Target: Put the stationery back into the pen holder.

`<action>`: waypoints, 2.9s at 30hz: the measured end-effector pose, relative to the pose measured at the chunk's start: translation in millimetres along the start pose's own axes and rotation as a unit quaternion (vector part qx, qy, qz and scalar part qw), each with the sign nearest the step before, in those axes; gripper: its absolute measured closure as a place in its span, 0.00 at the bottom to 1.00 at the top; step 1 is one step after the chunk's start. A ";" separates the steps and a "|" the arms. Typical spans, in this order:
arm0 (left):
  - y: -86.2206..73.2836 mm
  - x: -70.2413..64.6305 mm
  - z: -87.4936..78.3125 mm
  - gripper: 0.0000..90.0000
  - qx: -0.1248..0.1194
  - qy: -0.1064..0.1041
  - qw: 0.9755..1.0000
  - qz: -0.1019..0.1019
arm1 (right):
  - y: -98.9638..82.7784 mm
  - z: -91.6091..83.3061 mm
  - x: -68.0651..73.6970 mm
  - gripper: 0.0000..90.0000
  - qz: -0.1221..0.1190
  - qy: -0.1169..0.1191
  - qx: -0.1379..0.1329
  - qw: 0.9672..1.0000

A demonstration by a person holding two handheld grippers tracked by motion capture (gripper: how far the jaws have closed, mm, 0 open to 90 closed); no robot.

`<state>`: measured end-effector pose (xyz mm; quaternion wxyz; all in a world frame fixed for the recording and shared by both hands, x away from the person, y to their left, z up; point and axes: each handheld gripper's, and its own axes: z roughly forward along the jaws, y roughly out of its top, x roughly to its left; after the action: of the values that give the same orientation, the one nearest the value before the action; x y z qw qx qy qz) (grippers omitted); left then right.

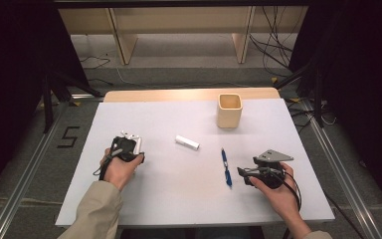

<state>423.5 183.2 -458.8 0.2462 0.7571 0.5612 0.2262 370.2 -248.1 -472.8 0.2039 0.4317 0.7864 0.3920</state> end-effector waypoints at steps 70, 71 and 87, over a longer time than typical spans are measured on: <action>33.0 8.7 37.8 0.80 0.137 0.024 0.988 -0.072 | 0.1 1.7 0.2 0.30 -0.004 0.003 0.003 1.000; 33.0 8.8 37.8 0.80 0.136 0.024 0.988 -0.073 | 0.1 1.7 0.2 0.30 -0.004 0.003 0.003 1.000; 33.0 7.7 38.2 0.83 0.137 0.027 0.987 -0.078 | 0.0 1.9 0.2 0.30 -0.007 0.003 0.005 1.000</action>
<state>473.5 177.8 -467.3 0.1420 0.7310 0.6508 0.1480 371.3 -247.0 -474.0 0.2024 0.4264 0.7917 0.3879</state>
